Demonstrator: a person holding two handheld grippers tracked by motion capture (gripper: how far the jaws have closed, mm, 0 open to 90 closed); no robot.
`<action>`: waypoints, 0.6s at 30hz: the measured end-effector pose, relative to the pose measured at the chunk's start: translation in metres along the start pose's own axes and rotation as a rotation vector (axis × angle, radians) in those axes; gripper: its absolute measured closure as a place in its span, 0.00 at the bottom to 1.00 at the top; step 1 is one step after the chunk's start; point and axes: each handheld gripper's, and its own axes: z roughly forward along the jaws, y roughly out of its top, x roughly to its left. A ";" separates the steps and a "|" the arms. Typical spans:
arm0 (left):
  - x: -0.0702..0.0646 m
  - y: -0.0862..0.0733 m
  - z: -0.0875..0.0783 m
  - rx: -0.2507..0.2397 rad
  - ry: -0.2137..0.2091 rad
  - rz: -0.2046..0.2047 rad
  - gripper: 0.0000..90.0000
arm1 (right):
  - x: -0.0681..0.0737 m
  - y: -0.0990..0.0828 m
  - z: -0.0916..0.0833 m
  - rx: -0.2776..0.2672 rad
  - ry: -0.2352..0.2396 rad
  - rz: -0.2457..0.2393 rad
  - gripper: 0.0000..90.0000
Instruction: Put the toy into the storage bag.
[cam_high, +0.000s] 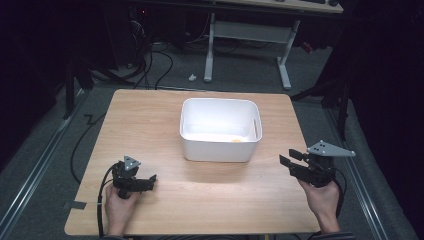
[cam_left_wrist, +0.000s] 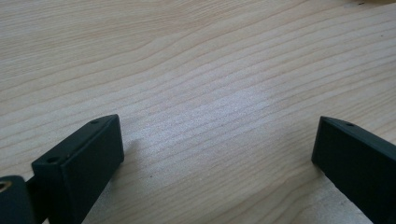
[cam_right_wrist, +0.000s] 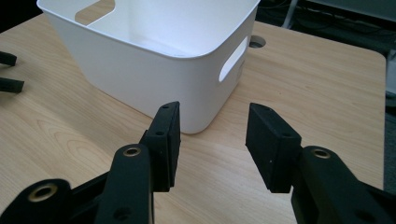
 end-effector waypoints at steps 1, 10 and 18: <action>0.000 0.000 0.000 0.000 0.000 0.000 0.03 | 0.000 0.000 0.000 0.000 0.000 0.000 0.61; 0.000 0.000 0.000 0.000 0.000 0.000 0.03 | 0.003 -0.003 0.022 0.019 0.017 -0.007 0.60; 0.000 0.000 0.000 0.000 0.000 0.000 0.03 | 0.006 -0.004 0.030 0.025 0.023 0.003 0.60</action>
